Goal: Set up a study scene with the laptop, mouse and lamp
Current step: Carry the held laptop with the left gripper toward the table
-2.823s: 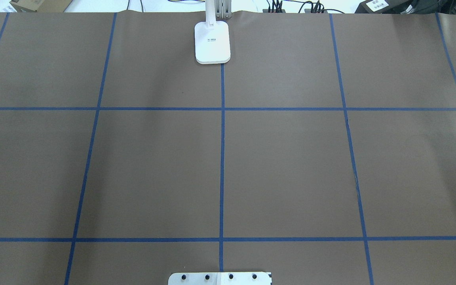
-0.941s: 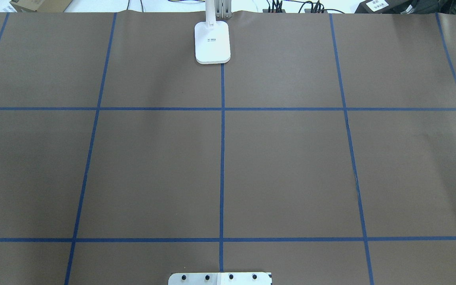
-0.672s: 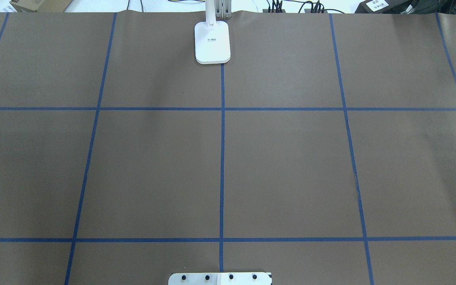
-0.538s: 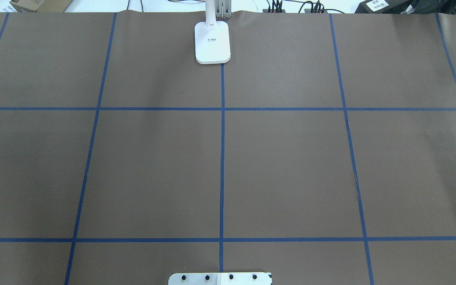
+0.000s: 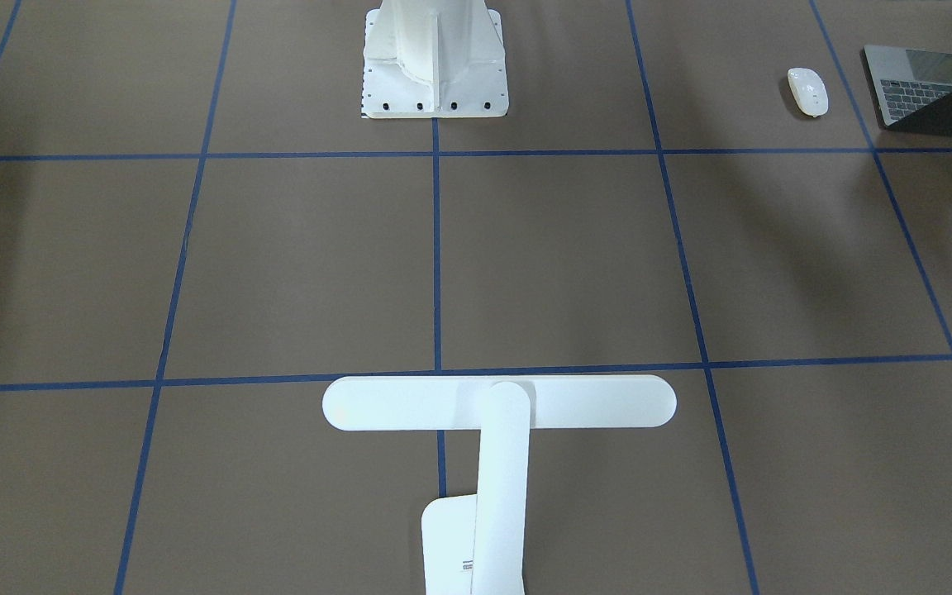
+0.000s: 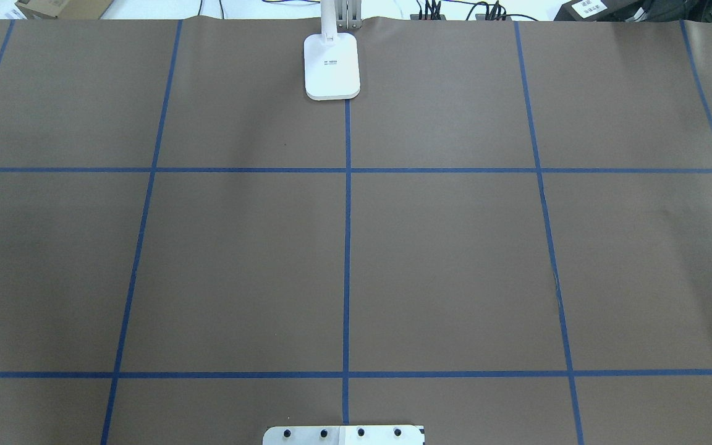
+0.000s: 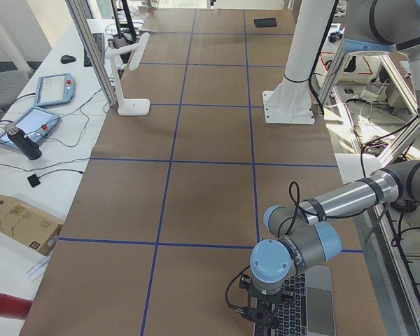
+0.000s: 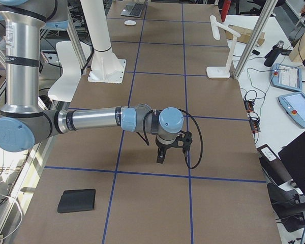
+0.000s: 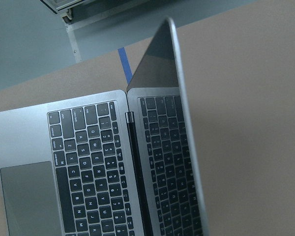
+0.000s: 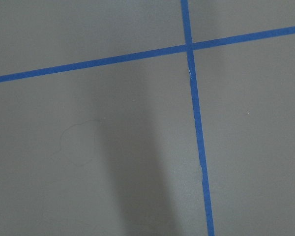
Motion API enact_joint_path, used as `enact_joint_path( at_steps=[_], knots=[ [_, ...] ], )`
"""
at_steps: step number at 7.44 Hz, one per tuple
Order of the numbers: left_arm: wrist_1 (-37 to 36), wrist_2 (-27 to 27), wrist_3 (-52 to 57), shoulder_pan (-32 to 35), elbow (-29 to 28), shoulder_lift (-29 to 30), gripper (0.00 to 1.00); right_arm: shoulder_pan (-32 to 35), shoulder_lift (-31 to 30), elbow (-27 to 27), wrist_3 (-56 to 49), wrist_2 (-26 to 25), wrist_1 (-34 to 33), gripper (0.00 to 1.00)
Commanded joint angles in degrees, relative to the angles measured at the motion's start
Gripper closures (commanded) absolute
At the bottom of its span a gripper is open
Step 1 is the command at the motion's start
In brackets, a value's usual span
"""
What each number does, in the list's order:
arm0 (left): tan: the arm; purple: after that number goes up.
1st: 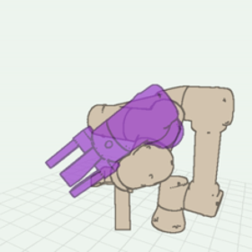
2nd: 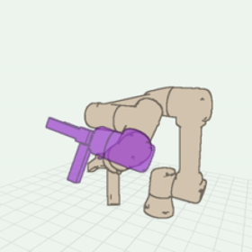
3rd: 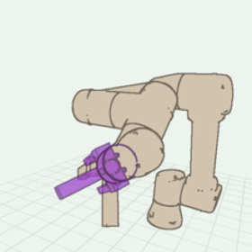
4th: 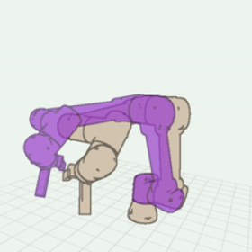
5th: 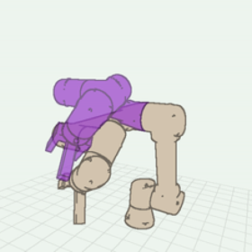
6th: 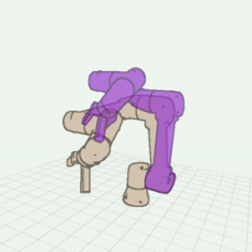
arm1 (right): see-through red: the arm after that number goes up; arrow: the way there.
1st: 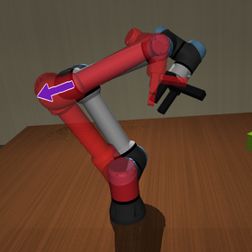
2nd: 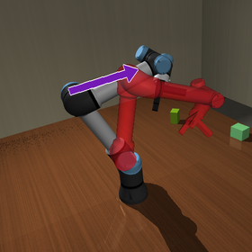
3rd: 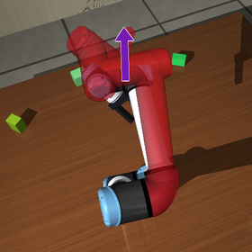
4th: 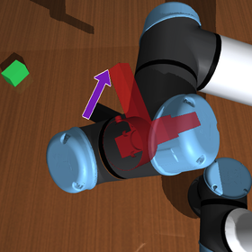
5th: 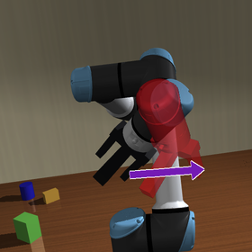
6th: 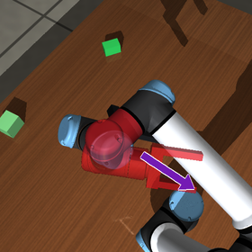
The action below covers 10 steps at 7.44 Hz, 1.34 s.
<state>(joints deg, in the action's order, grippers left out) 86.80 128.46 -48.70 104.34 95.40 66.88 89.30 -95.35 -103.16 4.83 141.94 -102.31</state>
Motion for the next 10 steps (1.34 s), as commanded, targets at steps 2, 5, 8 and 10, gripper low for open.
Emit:
enact_joint_path(
  at_steps=[2, 5, 8, 10],
  knots=[
    [-0.14, 0.30, 0.19, 0.07, 0.31, 0.00, 1.00, 0.00, -0.10, -0.03, 0.00, 0.00, -0.09, 0.00],
    [-1.02, -0.23, 0.10, 0.33, 3.38, 0.00, 1.00, 0.00, -0.01, -0.11, -0.09, 0.00, -0.09, 0.00],
    [-11.60, -0.67, 0.10, 0.86, 11.79, 2.53, 1.00, 0.00, 0.95, -0.72, 0.70, -0.09, -0.09, 0.00],
    [-18.21, -0.76, -0.69, 0.95, 13.06, 9.63, 1.00, 0.09, 0.69, -1.87, 0.79, -0.44, -0.18, 0.00]
  ],
)
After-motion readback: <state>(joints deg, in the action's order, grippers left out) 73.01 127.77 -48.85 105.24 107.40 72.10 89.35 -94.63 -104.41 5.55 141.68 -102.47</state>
